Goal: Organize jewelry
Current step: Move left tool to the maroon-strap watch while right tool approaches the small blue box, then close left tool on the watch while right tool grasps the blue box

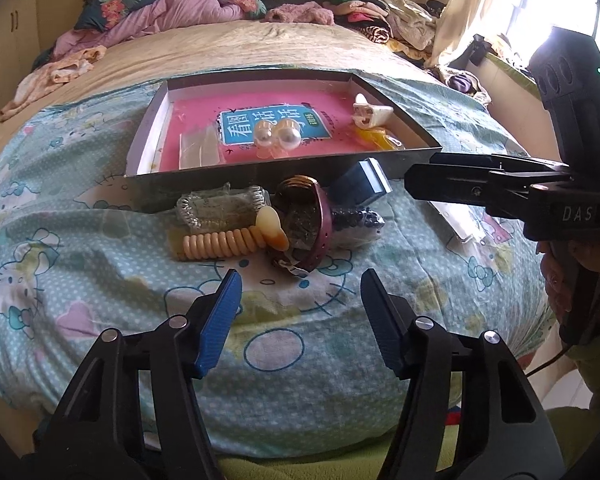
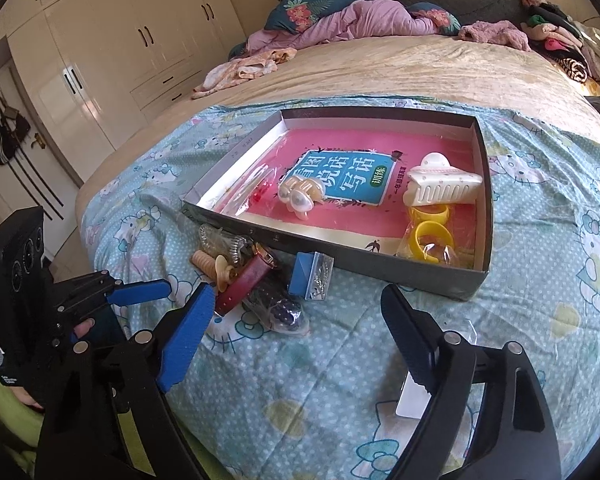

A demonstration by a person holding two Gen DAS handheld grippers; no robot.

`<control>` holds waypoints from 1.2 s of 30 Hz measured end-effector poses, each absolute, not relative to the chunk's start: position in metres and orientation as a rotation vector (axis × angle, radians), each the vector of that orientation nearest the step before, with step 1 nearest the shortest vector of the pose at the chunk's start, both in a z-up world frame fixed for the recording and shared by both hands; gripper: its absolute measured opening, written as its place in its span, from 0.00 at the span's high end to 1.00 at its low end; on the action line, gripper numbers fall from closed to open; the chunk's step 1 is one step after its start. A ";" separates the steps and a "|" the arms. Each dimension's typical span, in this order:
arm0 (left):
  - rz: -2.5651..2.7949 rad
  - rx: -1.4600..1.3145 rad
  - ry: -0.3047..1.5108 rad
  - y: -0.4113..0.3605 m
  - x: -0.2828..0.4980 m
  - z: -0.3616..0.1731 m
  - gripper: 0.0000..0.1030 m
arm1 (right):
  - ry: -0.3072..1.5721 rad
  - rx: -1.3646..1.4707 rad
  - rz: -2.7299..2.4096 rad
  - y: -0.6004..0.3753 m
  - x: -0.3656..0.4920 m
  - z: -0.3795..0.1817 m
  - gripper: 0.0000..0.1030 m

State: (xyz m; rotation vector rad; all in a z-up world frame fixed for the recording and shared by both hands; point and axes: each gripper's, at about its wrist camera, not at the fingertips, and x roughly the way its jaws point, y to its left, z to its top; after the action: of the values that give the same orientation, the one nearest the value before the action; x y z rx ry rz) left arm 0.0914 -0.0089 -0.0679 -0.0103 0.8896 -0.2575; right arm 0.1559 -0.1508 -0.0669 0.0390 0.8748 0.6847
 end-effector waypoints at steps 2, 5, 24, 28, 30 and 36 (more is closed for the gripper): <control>-0.259 -0.004 0.892 -0.010 0.093 -0.070 0.58 | 0.887 0.040 0.686 -0.150 0.159 -0.072 0.26; -0.265 0.002 0.900 -0.012 0.096 -0.074 0.69 | 0.902 0.043 0.692 -0.147 0.164 -0.079 0.33; -0.286 0.035 0.915 -0.024 0.118 -0.083 0.76 | 0.979 0.094 0.726 -0.129 0.199 -0.115 0.66; -0.281 0.030 0.920 -0.023 0.124 -0.085 0.76 | 0.978 0.101 0.735 -0.129 0.203 -0.119 0.69; -0.281 0.031 0.919 -0.024 0.126 -0.086 0.76 | 0.975 0.107 0.741 -0.130 0.203 -0.120 0.70; -0.273 0.035 0.915 -0.023 0.131 -0.089 0.78 | 0.961 0.101 0.741 -0.137 0.201 -0.118 0.77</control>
State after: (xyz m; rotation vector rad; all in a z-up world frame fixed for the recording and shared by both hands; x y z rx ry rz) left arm 0.1312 -0.0235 -0.0891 0.0346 0.9147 -0.2726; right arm 0.2006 -0.1373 -0.1183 0.1006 0.9610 0.7412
